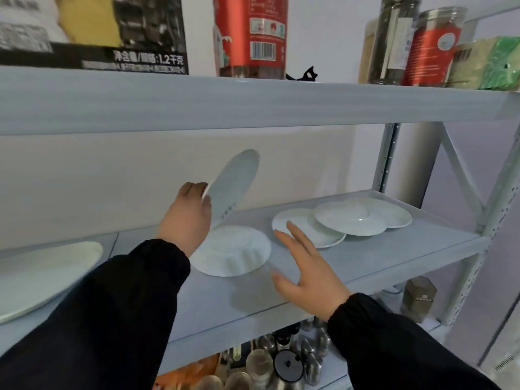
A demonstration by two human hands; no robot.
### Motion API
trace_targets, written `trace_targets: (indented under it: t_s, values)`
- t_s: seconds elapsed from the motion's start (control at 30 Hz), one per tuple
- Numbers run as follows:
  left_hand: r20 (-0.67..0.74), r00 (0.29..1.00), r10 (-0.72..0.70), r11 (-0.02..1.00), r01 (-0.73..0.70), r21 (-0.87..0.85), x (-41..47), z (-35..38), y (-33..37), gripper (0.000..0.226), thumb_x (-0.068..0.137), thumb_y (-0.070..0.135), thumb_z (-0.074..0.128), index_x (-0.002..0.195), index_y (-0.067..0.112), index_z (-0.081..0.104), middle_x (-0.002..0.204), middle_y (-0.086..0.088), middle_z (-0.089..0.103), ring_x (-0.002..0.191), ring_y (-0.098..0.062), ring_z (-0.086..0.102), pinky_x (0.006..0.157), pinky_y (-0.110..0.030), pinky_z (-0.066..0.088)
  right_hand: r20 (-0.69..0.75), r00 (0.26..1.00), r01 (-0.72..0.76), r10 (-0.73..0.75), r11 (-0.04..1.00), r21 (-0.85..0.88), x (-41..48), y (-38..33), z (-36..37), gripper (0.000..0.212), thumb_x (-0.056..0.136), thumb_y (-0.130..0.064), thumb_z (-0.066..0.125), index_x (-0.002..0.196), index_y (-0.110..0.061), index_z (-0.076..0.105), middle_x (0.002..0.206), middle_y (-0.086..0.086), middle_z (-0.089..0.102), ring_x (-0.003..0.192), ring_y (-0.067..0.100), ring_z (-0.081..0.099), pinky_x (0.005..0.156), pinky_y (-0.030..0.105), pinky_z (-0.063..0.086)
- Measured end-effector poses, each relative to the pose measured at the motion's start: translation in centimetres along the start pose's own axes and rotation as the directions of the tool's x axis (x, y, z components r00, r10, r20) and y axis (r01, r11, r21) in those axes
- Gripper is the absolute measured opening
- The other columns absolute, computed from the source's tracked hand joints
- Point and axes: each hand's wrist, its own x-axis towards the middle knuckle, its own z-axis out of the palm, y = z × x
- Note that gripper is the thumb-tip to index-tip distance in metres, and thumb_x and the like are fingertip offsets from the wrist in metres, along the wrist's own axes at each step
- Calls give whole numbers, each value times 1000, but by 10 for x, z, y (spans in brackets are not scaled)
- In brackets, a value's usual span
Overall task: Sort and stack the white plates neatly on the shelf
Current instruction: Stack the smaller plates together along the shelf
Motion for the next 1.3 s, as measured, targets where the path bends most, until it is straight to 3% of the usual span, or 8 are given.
trace_targets:
  t_s: [0.13, 0.27, 0.47, 0.83, 0.93, 1.07, 1.17, 1.3]
  values:
    - [-61, 964, -258, 960, 250, -125, -12, -70, -55, 19, 94, 18, 43, 106, 10, 55, 104, -12, 55, 98, -37, 56, 78, -39, 51, 98, 992, 71, -76, 996, 57, 24, -46, 47, 72, 87, -40, 60, 148, -47, 20, 158, -26, -7, 131, -25, 8, 98, -1, 19]
    - [-63, 888, -455, 873, 431, -229, -33, -132, -108, 16, 90, 18, 46, 105, 16, 48, 105, -12, 55, 92, -38, 57, 66, -52, 59, 164, 979, 108, -123, 990, 96, 39, -95, 89, 72, 89, -42, 58, 149, -45, 19, 159, -23, -9, 143, 1, 18, 109, 22, 32]
    - [-38, 726, -686, 629, 566, -532, -60, -188, -207, 38, 82, 17, 51, 120, 9, 46, 125, -18, 52, 100, -50, 57, 55, -58, 56, 189, 971, 129, -148, 986, 108, 51, -158, 132, 73, 88, -41, 59, 149, -42, 19, 160, -18, -7, 146, 9, 17, 112, 26, 27]
    - [135, 657, -742, 501, 676, -540, -94, -220, -278, 36, 90, -4, 46, 125, -3, 47, 114, -18, 54, 90, -38, 60, 51, -39, 59, 169, 982, 67, -79, 995, 80, 47, -208, 179, 73, 88, -41, 57, 149, -42, 17, 160, -21, -9, 145, 7, 17, 108, 22, 27]
    - [47, 647, -761, 598, 728, -334, -102, -226, -288, 25, 82, 2, 53, 106, -3, 55, 99, -21, 63, 70, -30, 63, 59, -36, 54, 170, 984, 34, -46, 997, 72, 45, -215, 188, 73, 89, -41, 57, 150, -42, 17, 160, -20, -9, 145, 5, 15, 108, 20, 24]
    - [114, 628, -770, 598, 772, -214, -118, -231, -314, 34, 78, 9, 57, 110, -1, 58, 98, -18, 66, 83, -36, 61, 73, -42, 48, 174, 985, -6, -5, 998, 62, 44, -224, 200, 73, 88, -43, 56, 150, -43, 17, 159, -22, -9, 145, 5, 16, 106, 19, 23]
    - [131, 655, -745, 632, 754, -180, -126, -232, -319, 42, 78, 18, 58, 118, 5, 54, 105, -16, 64, 88, -35, 60, 74, -41, 48, 175, 984, -50, 38, 997, 67, 43, -227, 209, 72, 88, -41, 56, 149, -44, 17, 159, -22, -7, 145, 4, 15, 105, 18, 22]
    - [109, 703, -703, 670, 706, -229, -132, -236, -306, 28, 90, 11, 52, 117, 5, 52, 104, -16, 60, 87, -32, 53, 77, -37, 38, 175, 981, -94, 83, 994, 57, 43, -229, 219, 72, 88, -41, 55, 150, -41, 18, 160, -21, -7, 145, 6, 16, 104, 19, 22]
